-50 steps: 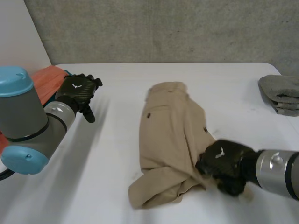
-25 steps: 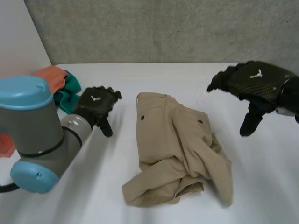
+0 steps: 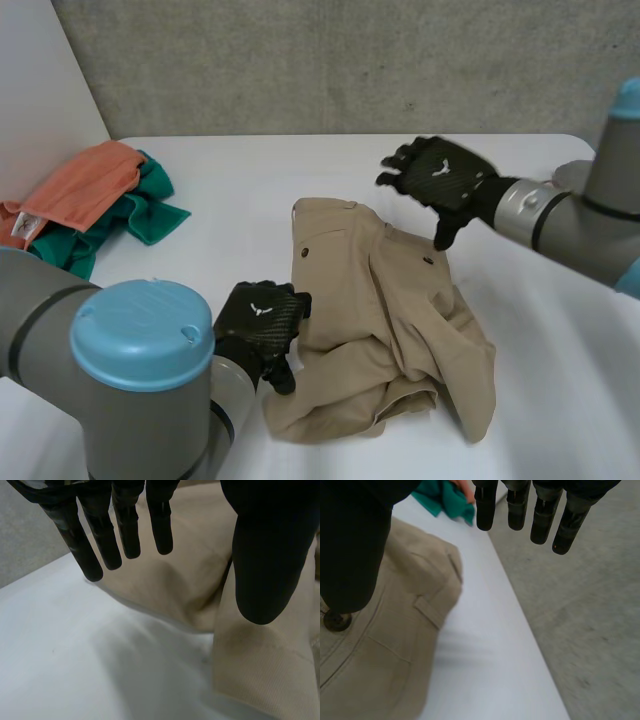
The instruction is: Fold the laundry.
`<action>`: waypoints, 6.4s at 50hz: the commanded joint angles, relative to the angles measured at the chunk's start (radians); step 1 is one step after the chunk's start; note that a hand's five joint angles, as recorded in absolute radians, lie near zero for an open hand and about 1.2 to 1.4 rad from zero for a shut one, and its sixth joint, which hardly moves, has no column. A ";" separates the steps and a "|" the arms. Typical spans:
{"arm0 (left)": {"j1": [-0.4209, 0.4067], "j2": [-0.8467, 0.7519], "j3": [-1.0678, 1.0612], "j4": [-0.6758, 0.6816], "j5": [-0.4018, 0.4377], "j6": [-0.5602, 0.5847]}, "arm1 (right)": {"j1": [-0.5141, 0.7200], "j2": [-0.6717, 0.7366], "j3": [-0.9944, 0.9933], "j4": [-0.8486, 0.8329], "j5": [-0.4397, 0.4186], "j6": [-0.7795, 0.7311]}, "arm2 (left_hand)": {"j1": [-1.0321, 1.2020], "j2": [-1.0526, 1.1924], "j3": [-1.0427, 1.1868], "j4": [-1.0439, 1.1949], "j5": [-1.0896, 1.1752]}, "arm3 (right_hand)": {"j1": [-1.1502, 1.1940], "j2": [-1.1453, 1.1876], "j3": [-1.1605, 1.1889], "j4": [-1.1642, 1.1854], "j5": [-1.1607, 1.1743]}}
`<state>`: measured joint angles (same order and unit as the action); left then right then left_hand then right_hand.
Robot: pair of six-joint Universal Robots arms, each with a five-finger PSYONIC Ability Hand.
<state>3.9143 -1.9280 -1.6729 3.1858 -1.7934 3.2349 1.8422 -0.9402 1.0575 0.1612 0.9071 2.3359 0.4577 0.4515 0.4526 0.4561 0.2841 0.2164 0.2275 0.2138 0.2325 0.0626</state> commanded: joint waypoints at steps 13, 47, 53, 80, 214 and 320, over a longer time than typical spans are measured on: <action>-0.050 -0.170 0.054 0.013 -0.067 -0.001 | 0.068 0.293 -0.162 -0.065 -0.088 -0.024 | 0.939 0.945 0.944 0.940 0.938 | 1.178 1.167 1.181 1.162 1.157; 0.200 -0.158 0.377 0.374 -0.106 0.425 | -0.004 -0.216 0.213 0.402 0.151 -0.033 | 0.939 0.945 0.944 0.940 0.938 | 0.195 0.184 0.197 0.179 0.174; 0.295 -0.183 0.390 0.457 -0.101 0.493 | 0.000 -0.166 0.213 0.247 0.180 0.029 | 0.939 0.945 0.944 0.940 0.938 | 0.180 0.169 0.182 0.164 0.159; 0.261 0.095 0.085 0.370 -0.086 0.396 | 0.150 0.239 0.066 -0.255 0.243 0.160 | 0.055 0.061 0.060 0.057 0.054 | 0.236 0.224 0.238 0.219 0.215; 0.211 -0.088 -0.053 0.161 0.069 0.192 | 0.106 -0.074 0.288 -0.134 0.486 0.083 | 0.495 0.501 0.500 0.496 0.494 | 1.180 1.169 1.182 1.164 1.159; 0.165 0.035 0.161 -0.035 0.152 0.142 | -0.118 -0.197 0.321 0.015 0.303 0.086 | -0.033 -0.027 -0.028 -0.031 -0.034 | 0.127 0.116 0.129 0.111 0.106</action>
<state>4.1265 -1.9853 -1.3453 3.3534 -1.6382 3.4184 1.7841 -1.1140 1.3065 0.0460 1.3258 2.4083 0.2457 0.2549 0.2460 0.2497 0.0777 0.2060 0.2240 0.2214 0.2367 0.0634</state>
